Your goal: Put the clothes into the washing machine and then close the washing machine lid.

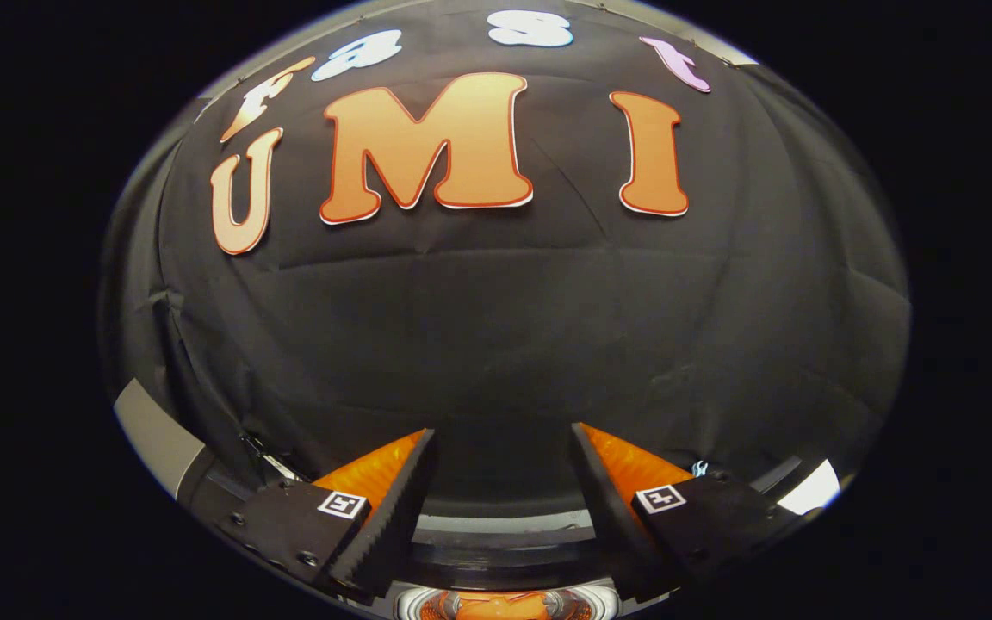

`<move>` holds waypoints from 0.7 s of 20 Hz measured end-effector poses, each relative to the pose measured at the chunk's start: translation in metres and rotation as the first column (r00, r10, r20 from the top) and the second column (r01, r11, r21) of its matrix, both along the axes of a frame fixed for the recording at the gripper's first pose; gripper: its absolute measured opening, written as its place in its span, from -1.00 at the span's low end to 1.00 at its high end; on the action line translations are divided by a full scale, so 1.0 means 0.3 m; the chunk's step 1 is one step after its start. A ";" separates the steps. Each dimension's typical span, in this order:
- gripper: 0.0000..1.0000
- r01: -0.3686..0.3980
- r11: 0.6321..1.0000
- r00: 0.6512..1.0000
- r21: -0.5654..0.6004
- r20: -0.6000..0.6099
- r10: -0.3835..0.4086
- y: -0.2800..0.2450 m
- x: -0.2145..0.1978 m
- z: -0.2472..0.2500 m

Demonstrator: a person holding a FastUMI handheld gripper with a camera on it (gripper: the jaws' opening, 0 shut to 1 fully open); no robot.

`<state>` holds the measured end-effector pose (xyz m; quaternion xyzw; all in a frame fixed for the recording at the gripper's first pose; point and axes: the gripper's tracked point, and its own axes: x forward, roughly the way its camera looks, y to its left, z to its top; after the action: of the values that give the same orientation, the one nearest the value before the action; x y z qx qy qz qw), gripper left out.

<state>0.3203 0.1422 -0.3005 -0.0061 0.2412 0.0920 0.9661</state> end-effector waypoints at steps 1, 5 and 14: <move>0.96 -0.003 1.000 1.000 -0.001 0.003 0.003 -0.004 -0.023 0.001; 0.97 0.012 1.000 0.999 0.005 0.035 -0.012 -0.024 -0.098 0.021; 0.97 0.001 1.000 0.998 0.004 0.063 -0.001 -0.053 -0.271 0.021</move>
<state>0.2391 0.1264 -0.2942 -0.0070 0.2104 0.0915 0.9733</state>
